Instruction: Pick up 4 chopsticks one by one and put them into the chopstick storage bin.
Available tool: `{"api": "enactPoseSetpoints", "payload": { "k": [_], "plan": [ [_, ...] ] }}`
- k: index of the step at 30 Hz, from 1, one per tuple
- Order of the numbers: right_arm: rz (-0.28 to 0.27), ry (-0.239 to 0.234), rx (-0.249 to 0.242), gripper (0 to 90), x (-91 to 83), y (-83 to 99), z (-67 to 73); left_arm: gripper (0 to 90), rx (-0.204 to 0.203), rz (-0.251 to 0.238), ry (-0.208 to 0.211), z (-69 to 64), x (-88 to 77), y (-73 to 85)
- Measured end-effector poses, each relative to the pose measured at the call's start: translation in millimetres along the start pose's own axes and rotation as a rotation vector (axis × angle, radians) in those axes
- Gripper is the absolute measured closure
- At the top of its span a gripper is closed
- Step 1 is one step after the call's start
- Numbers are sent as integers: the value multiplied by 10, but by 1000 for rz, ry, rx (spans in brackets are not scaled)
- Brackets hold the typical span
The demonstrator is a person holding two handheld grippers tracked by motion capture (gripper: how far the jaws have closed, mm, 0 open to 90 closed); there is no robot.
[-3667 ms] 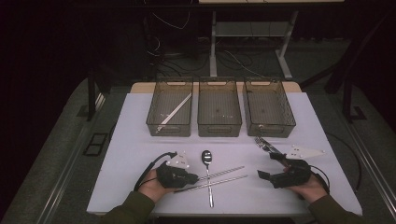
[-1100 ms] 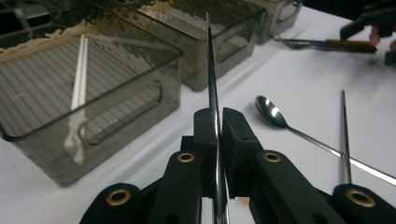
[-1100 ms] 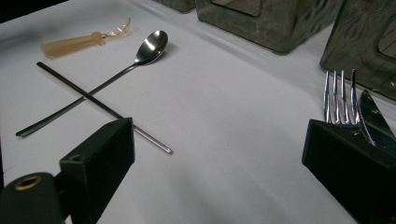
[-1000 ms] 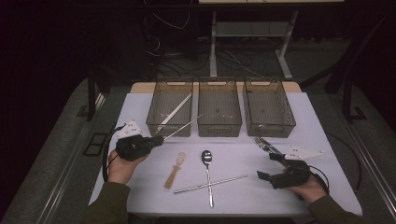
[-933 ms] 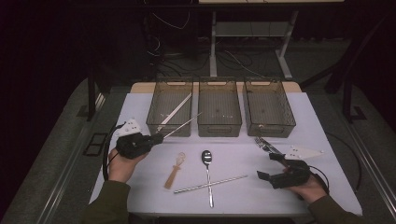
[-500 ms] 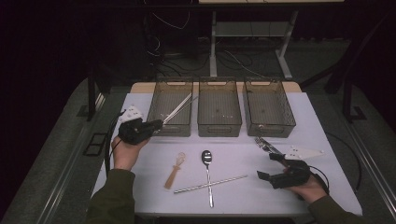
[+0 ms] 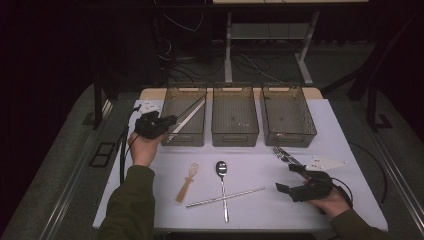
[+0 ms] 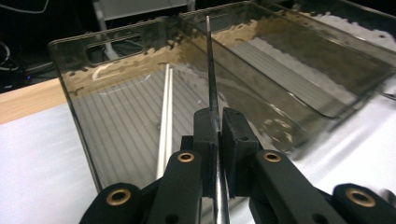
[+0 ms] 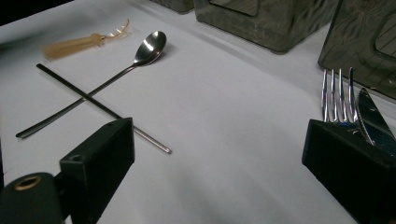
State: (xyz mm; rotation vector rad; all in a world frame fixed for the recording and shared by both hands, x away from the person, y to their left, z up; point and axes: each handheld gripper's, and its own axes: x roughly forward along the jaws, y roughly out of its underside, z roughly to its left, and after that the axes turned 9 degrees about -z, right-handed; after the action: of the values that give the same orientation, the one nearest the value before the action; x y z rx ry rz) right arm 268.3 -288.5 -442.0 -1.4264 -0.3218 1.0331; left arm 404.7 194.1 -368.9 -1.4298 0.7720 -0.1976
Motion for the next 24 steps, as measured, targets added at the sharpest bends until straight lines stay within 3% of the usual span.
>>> {"api": "enactPoseSetpoints", "payload": {
  "k": [7, 15, 24],
  "plan": [
    [2, -1, 3, 95, 1, -1, -1, 846, -39, 37, -57, 114, 193, -16],
    [-2, -3, 2, 95, 0, 0, -4, 846, -54, 112, -100, 219, 387, -26],
    [-1, -3, 1, 95, -5, -1, -3, 846, -48, 185, -115, 236, 574, -25]
  ]
}}
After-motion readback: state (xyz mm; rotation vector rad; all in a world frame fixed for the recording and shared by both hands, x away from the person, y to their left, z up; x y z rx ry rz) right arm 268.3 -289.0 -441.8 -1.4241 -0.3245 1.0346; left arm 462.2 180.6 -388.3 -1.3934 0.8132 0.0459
